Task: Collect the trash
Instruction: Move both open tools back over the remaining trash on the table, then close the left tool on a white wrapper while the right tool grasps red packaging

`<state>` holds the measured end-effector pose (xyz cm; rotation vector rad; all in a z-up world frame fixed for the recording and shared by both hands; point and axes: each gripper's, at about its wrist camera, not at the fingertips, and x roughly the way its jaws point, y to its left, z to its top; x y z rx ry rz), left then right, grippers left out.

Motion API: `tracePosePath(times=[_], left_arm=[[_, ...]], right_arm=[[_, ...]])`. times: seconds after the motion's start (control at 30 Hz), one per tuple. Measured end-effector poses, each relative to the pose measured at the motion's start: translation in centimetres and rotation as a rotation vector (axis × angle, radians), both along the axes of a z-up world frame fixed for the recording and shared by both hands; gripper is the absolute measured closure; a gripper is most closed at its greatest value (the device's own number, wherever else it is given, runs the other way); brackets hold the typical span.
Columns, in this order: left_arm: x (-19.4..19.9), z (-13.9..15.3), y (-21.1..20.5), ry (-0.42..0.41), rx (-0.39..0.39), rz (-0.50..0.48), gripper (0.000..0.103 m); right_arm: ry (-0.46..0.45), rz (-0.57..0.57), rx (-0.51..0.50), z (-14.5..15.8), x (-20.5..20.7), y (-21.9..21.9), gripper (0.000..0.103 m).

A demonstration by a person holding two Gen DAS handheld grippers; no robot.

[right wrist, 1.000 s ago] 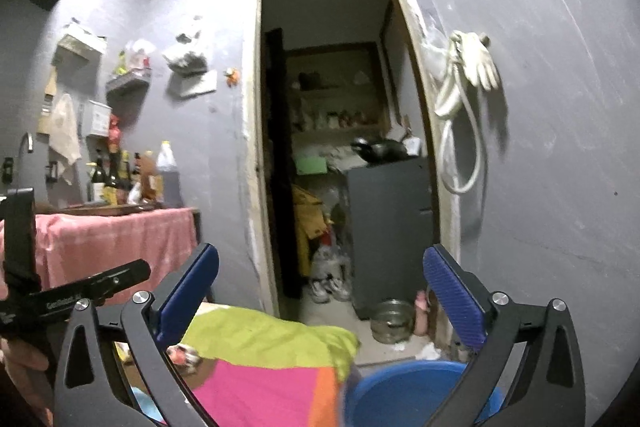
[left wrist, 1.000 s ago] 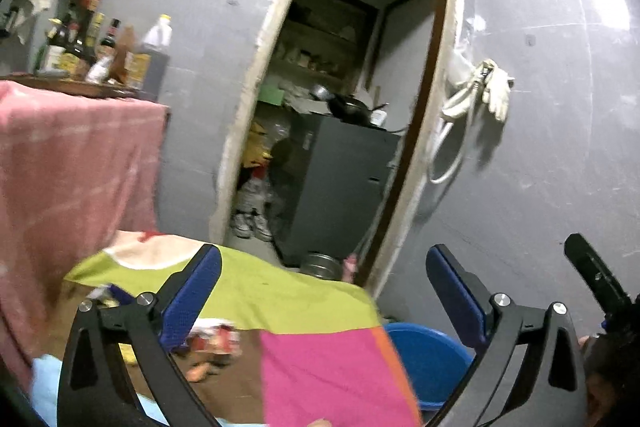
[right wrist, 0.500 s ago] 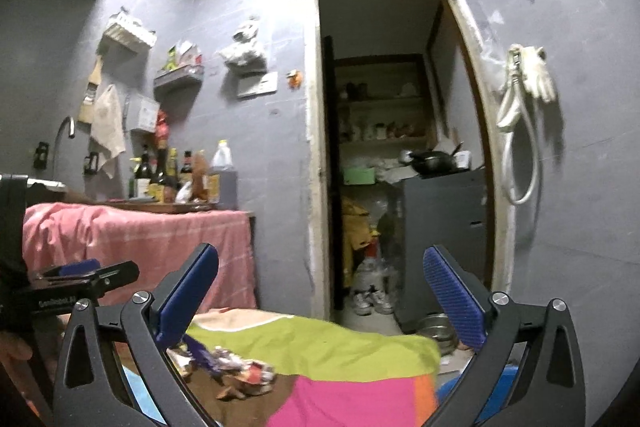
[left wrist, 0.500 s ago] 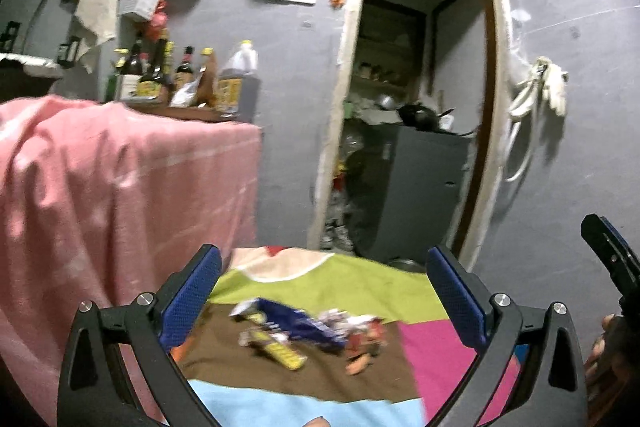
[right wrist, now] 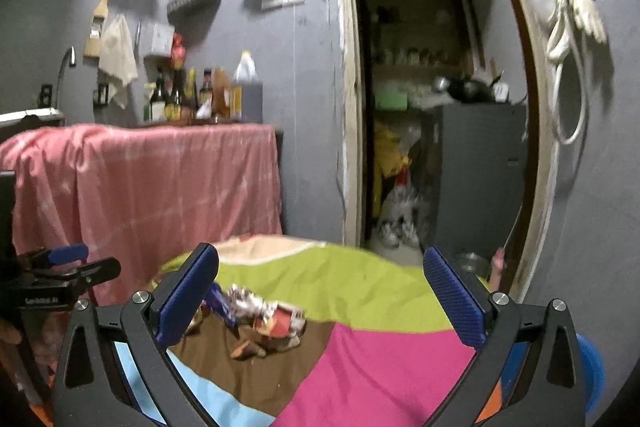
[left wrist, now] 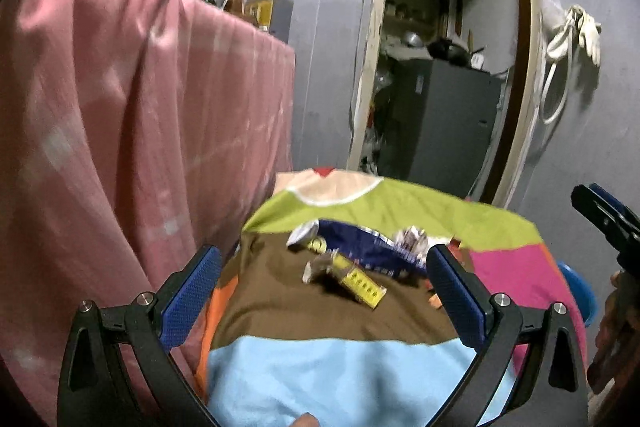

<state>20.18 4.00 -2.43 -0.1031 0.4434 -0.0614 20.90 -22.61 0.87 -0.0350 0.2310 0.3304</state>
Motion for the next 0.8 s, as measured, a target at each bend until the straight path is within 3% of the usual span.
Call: tracePosePath(times=[0.2, 0.3, 0.43, 0.47, 0.53, 0.63, 0.8], left_arm=[[1.6, -1.2, -0.2, 0.069, -0.007, -0.028, 0.004], [2.7, -1.5, -0.2, 0.11, -0.045, -0.05, 0.006], [3.5, -1.6, -0.5, 0.14, -0.088, -0.066, 0.02], [3.7, -1.6, -0.6, 0.147, -0.093, -0.066, 0.021], [4.3, -1.7, -0.7, 0.159, -0.106, -0.067, 0.035], [5.2, -1.9, -0.8, 0.199, -0.115, -0.062, 0.047], [6.4, -2.7, -0.3, 0.261, -0.177, -0.052, 0.05]], right_arm=[[0.099, 0.037, -0.002, -2.1, 1.9, 0.3, 0.001], [0.143, 0.066, -0.006, -2.9, 2.7, 0.6, 0.009], [0.203, 0.088, -0.004, -3.7, 3.8, 0.8, 0.021], [0.209, 0.09, -0.005, -3.9, 3.9, 0.8, 0.022], [0.221, 0.102, -0.016, -4.1, 4.3, 1.3, 0.024], [0.244, 0.116, -0.052, -4.5, 4.9, 2.3, 0.025], [0.301, 0.135, -0.088, -5.4, 6.6, 3.9, 0.025]])
